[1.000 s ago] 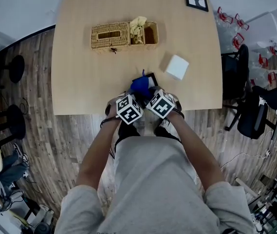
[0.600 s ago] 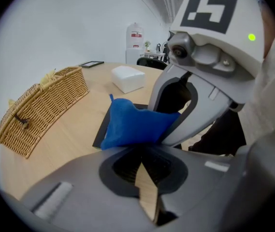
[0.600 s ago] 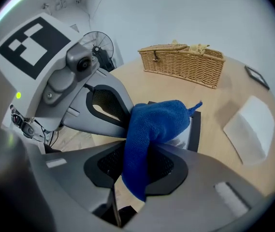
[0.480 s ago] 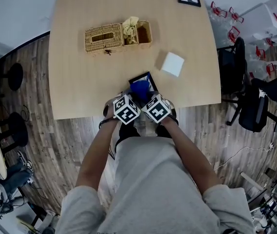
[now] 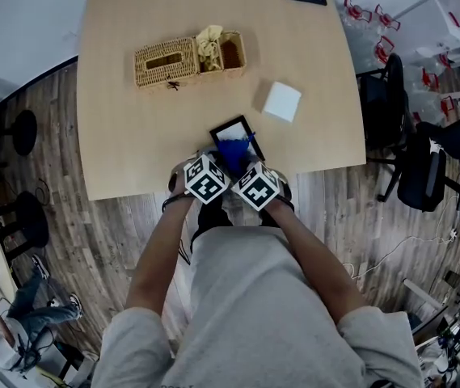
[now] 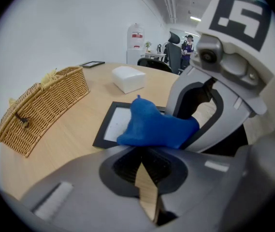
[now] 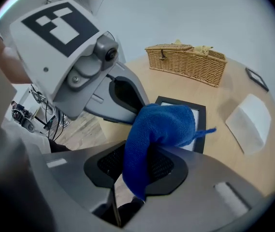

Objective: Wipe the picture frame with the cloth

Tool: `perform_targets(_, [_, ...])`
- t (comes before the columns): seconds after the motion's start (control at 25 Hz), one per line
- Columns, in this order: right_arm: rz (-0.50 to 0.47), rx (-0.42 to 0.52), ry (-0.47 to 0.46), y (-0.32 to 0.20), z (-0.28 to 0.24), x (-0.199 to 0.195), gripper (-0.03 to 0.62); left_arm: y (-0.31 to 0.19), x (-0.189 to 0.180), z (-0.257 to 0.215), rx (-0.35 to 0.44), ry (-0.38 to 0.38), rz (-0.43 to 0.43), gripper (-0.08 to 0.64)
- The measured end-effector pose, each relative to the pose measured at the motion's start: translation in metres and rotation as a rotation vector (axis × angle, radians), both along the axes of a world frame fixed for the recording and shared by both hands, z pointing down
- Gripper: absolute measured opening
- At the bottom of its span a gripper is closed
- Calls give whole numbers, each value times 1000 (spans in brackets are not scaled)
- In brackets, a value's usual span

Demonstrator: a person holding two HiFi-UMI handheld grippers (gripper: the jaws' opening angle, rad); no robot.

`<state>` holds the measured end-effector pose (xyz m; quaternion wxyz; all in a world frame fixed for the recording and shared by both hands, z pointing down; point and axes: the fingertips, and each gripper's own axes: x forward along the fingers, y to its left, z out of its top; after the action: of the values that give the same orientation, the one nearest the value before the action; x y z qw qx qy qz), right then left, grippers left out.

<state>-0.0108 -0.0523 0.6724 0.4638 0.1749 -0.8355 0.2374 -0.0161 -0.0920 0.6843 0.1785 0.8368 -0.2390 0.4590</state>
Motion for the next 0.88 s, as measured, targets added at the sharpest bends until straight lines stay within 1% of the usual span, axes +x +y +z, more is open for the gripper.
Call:
perform_targets(0.16, [-47, 42, 13, 8, 2, 2, 101, 0, 0, 0, -5, 2, -2, 54])
perform_targets(0.36, [-102, 50, 31, 15, 1, 2, 101, 1, -2, 0, -6, -2, -4, 54])
perform_targets(0.56, [-153, 79, 42, 20, 1, 6, 101, 1, -1, -1, -10, -3, -8, 54])
perform_targets(0.64, [-153, 84, 40, 20, 0, 10, 101, 1, -1, -2, -12, -4, -8, 54])
perform_targets(0.88, [-113, 82, 32, 18, 2, 26, 101, 0, -2, -2, -17, -3, -2, 54])
